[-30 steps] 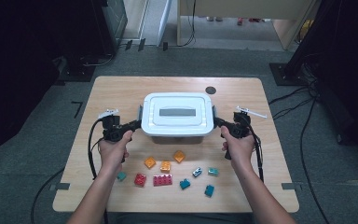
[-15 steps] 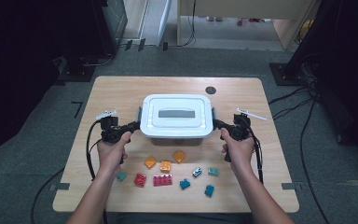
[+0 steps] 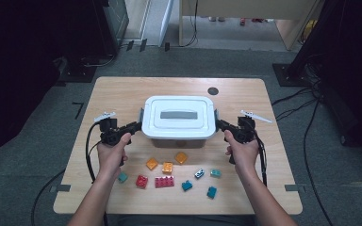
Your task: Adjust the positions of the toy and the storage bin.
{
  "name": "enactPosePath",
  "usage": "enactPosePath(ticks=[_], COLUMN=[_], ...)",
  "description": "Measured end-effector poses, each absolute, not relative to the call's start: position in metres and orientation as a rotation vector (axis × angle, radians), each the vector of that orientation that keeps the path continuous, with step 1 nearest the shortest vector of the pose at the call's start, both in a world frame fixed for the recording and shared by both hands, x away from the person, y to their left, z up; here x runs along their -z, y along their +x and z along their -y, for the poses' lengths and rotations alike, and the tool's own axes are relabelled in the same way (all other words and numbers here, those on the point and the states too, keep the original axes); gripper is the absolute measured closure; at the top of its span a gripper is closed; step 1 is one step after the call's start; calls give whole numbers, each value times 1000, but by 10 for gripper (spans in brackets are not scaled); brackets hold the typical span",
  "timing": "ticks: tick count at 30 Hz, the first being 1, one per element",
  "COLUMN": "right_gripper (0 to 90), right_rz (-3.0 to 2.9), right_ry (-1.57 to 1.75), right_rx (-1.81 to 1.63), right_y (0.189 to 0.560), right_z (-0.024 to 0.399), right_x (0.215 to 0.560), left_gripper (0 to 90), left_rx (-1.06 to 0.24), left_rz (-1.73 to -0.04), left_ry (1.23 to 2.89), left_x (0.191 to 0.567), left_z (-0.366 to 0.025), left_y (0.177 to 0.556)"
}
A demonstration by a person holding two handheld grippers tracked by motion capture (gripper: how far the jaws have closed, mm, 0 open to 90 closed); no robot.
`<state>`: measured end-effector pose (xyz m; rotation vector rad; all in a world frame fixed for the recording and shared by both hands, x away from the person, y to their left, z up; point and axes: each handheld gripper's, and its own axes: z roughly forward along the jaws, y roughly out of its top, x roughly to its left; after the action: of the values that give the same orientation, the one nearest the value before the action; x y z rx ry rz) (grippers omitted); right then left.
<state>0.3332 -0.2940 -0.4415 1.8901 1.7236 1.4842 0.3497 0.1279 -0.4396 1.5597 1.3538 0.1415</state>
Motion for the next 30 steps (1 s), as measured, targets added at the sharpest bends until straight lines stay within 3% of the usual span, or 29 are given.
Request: enactPosePath(ticks=[7,30], right_gripper=[702,683], right_rz=[-1677,-1742], right_ry=[1838,1719], right_rx=[-1524,-1598], right_y=[331,331], right_z=[305,282], right_x=[435,425], left_gripper=[576,538], left_rx=[-166,-178], left_rz=[-1321,-1186], left_ry=[1505,1556], left_x=[432,421], left_z=[-134,-106], left_y=[345,341])
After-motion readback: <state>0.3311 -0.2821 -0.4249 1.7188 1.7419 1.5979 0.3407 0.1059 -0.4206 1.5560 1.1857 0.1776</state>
